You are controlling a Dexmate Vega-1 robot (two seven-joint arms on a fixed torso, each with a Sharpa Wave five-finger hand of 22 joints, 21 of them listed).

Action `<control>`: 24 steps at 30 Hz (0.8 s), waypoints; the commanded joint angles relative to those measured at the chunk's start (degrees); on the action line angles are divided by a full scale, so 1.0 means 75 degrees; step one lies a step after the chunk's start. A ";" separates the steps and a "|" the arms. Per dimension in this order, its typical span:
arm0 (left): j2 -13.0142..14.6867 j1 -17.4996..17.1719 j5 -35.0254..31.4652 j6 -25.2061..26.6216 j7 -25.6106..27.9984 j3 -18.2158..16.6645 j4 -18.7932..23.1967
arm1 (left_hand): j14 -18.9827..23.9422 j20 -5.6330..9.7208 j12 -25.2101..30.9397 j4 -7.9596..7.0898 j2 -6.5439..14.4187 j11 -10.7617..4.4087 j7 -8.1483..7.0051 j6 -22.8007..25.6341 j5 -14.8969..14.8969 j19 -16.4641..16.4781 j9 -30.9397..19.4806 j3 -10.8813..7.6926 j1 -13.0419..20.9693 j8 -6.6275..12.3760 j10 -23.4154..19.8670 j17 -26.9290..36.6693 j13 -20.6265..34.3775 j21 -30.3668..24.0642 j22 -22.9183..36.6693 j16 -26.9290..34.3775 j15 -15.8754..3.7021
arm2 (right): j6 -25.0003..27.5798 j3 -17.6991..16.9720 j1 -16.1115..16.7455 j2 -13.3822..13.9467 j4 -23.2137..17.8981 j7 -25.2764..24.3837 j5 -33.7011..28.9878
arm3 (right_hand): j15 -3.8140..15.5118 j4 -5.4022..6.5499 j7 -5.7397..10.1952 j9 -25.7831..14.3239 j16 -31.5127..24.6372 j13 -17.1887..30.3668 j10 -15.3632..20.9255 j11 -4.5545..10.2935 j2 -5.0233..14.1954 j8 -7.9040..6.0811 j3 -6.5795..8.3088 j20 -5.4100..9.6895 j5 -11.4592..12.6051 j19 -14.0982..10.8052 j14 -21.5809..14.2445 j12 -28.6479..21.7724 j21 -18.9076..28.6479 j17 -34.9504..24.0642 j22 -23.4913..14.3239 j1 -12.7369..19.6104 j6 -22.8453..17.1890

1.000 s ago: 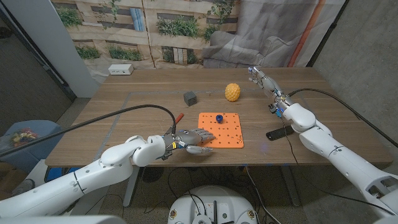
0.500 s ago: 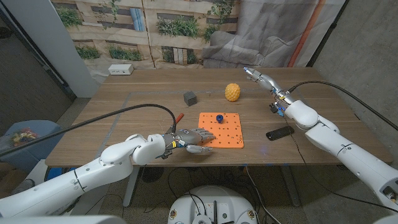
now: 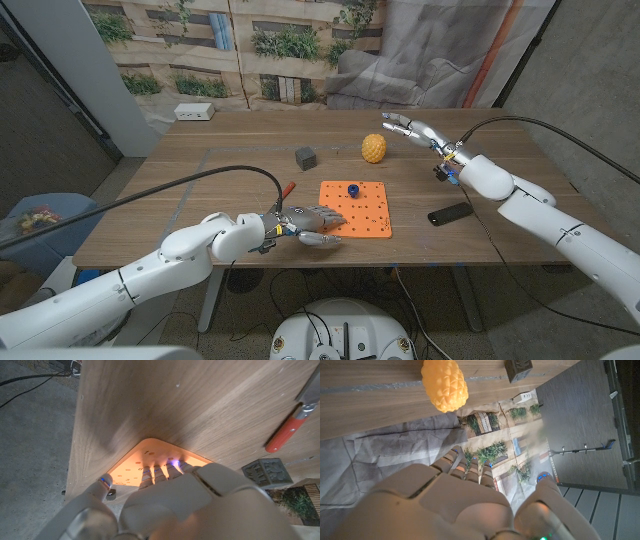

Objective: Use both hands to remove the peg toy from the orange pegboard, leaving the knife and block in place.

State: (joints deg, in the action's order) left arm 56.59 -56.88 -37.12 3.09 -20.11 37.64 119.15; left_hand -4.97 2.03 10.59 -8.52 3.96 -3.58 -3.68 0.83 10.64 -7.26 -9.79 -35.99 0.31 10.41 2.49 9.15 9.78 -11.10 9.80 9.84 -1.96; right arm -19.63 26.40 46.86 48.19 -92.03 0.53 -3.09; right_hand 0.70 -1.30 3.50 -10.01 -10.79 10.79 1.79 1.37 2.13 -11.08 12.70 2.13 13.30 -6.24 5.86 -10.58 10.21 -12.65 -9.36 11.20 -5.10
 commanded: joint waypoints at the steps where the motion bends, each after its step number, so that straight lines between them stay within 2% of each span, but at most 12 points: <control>1: -0.0011 0.0163 0.0132 -0.0133 -0.0039 0.0008 -0.0215 | 0.0021 0.1320 0.0018 0.0045 0.0699 -0.0024 -0.0020 0.0082 0.0048 0.0057 -0.0003 -0.0043 0.0098 0.0032 -0.0044 0.0050 0.0005 -0.0030 0.0009 0.0039 -0.0514 | 0.0788 0.0098 -0.0080 0.0511 -0.0931 0.0331 -0.0874 | -0.0020 -0.0126 0.0096 -0.0042 0.0030 0.0016 -0.0140 0.0104 -0.0025 0.0043 0.0028 0.0029 -0.0063 0.0109 0.0177 0.0024 -0.0001 0.0001 -0.0025 0.0108 0.0050; 6: 0.0003 0.0215 0.0186 -0.0169 -0.0090 0.0008 -0.0252 | 0.0032 0.1320 0.0021 0.0053 0.0699 -0.0025 -0.0016 0.0098 0.0047 0.0072 -0.0004 -0.0051 0.0102 0.0034 -0.0056 0.0050 0.0005 -0.0032 0.0008 0.0040 -0.0518 | 0.1097 0.0104 -0.0097 0.0702 -0.1299 0.0517 -0.1126 | -0.0124 -0.0226 0.0135 -0.0050 0.0015 0.0021 -0.0256 0.0103 -0.0056 0.0044 0.0049 -0.0031 -0.0106 0.0161 0.0240 0.0036 0.0001 0.0010 -0.0026 0.0200 0.0095; 13: -0.0008 0.0268 0.0223 -0.0171 -0.0162 0.0031 -0.0278 | 0.0048 0.1320 0.0025 0.0068 0.0699 -0.0027 -0.0017 0.0106 0.0045 0.0098 -0.0004 -0.0064 0.0109 0.0030 -0.0075 0.0051 0.0006 -0.0034 0.0007 0.0041 -0.0521 | 0.1613 0.0086 -0.0083 0.1013 -0.1850 0.0876 -0.1419 | -0.0138 -0.0432 0.0186 -0.0064 -0.0035 0.0028 -0.0372 0.0128 -0.0115 0.0036 0.0108 -0.0027 -0.0176 0.0118 0.0228 0.0025 0.0034 0.0022 -0.0023 0.0423 0.0183; 20: -0.0005 0.0276 0.0299 -0.0177 -0.0150 0.0024 -0.0306 | 0.0058 0.1322 0.0022 0.0082 0.0700 -0.0038 -0.0013 0.0110 0.0044 0.0116 -0.0005 -0.0078 0.0116 0.0025 -0.0076 0.0050 0.0006 -0.0033 0.0007 0.0039 -0.0516 | 0.2038 0.0201 -0.0278 0.1262 -0.2322 0.1501 -0.1764 | -0.0313 -0.0866 0.0334 -0.0091 -0.0059 0.0042 -0.0597 0.0064 -0.0136 0.0004 0.0314 -0.0164 -0.0275 0.0159 0.0338 0.0005 0.0037 0.0040 -0.0022 0.0981 0.0320; 24: 0.0020 0.0286 0.0352 -0.0207 -0.0165 0.0020 -0.0323 | 0.0061 0.1324 0.0023 0.0085 0.0712 -0.0034 -0.0014 0.0125 0.0043 0.0127 -0.0006 -0.0090 0.0120 0.0027 -0.0084 0.0051 0.0006 -0.0032 0.0006 0.0037 -0.0510 | 0.2135 0.0328 -0.0478 0.1310 -0.2443 0.1899 -0.1933 | -0.0446 -0.1011 0.0397 -0.0101 -0.0062 0.0048 -0.0701 0.0039 -0.0126 0.0001 0.0410 -0.0295 -0.0267 0.0170 0.0399 0.0003 0.0042 0.0044 -0.0024 0.1212 0.0398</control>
State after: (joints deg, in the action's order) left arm 56.57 -55.05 -35.34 1.88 -21.09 37.78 117.20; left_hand -4.90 2.04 10.54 -8.13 4.27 -3.81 -3.68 1.45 10.64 -6.67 -9.82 -36.40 0.62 10.42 2.28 9.25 9.76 -10.91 9.70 9.64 -2.07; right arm -7.58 27.49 45.49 55.82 -106.03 8.54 -13.93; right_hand -1.77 -8.22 6.04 -10.55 -11.03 10.92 -2.48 1.75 1.24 -10.71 15.36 0.77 11.53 -4.77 8.48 -10.36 10.21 -12.23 -9.33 19.24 -2.55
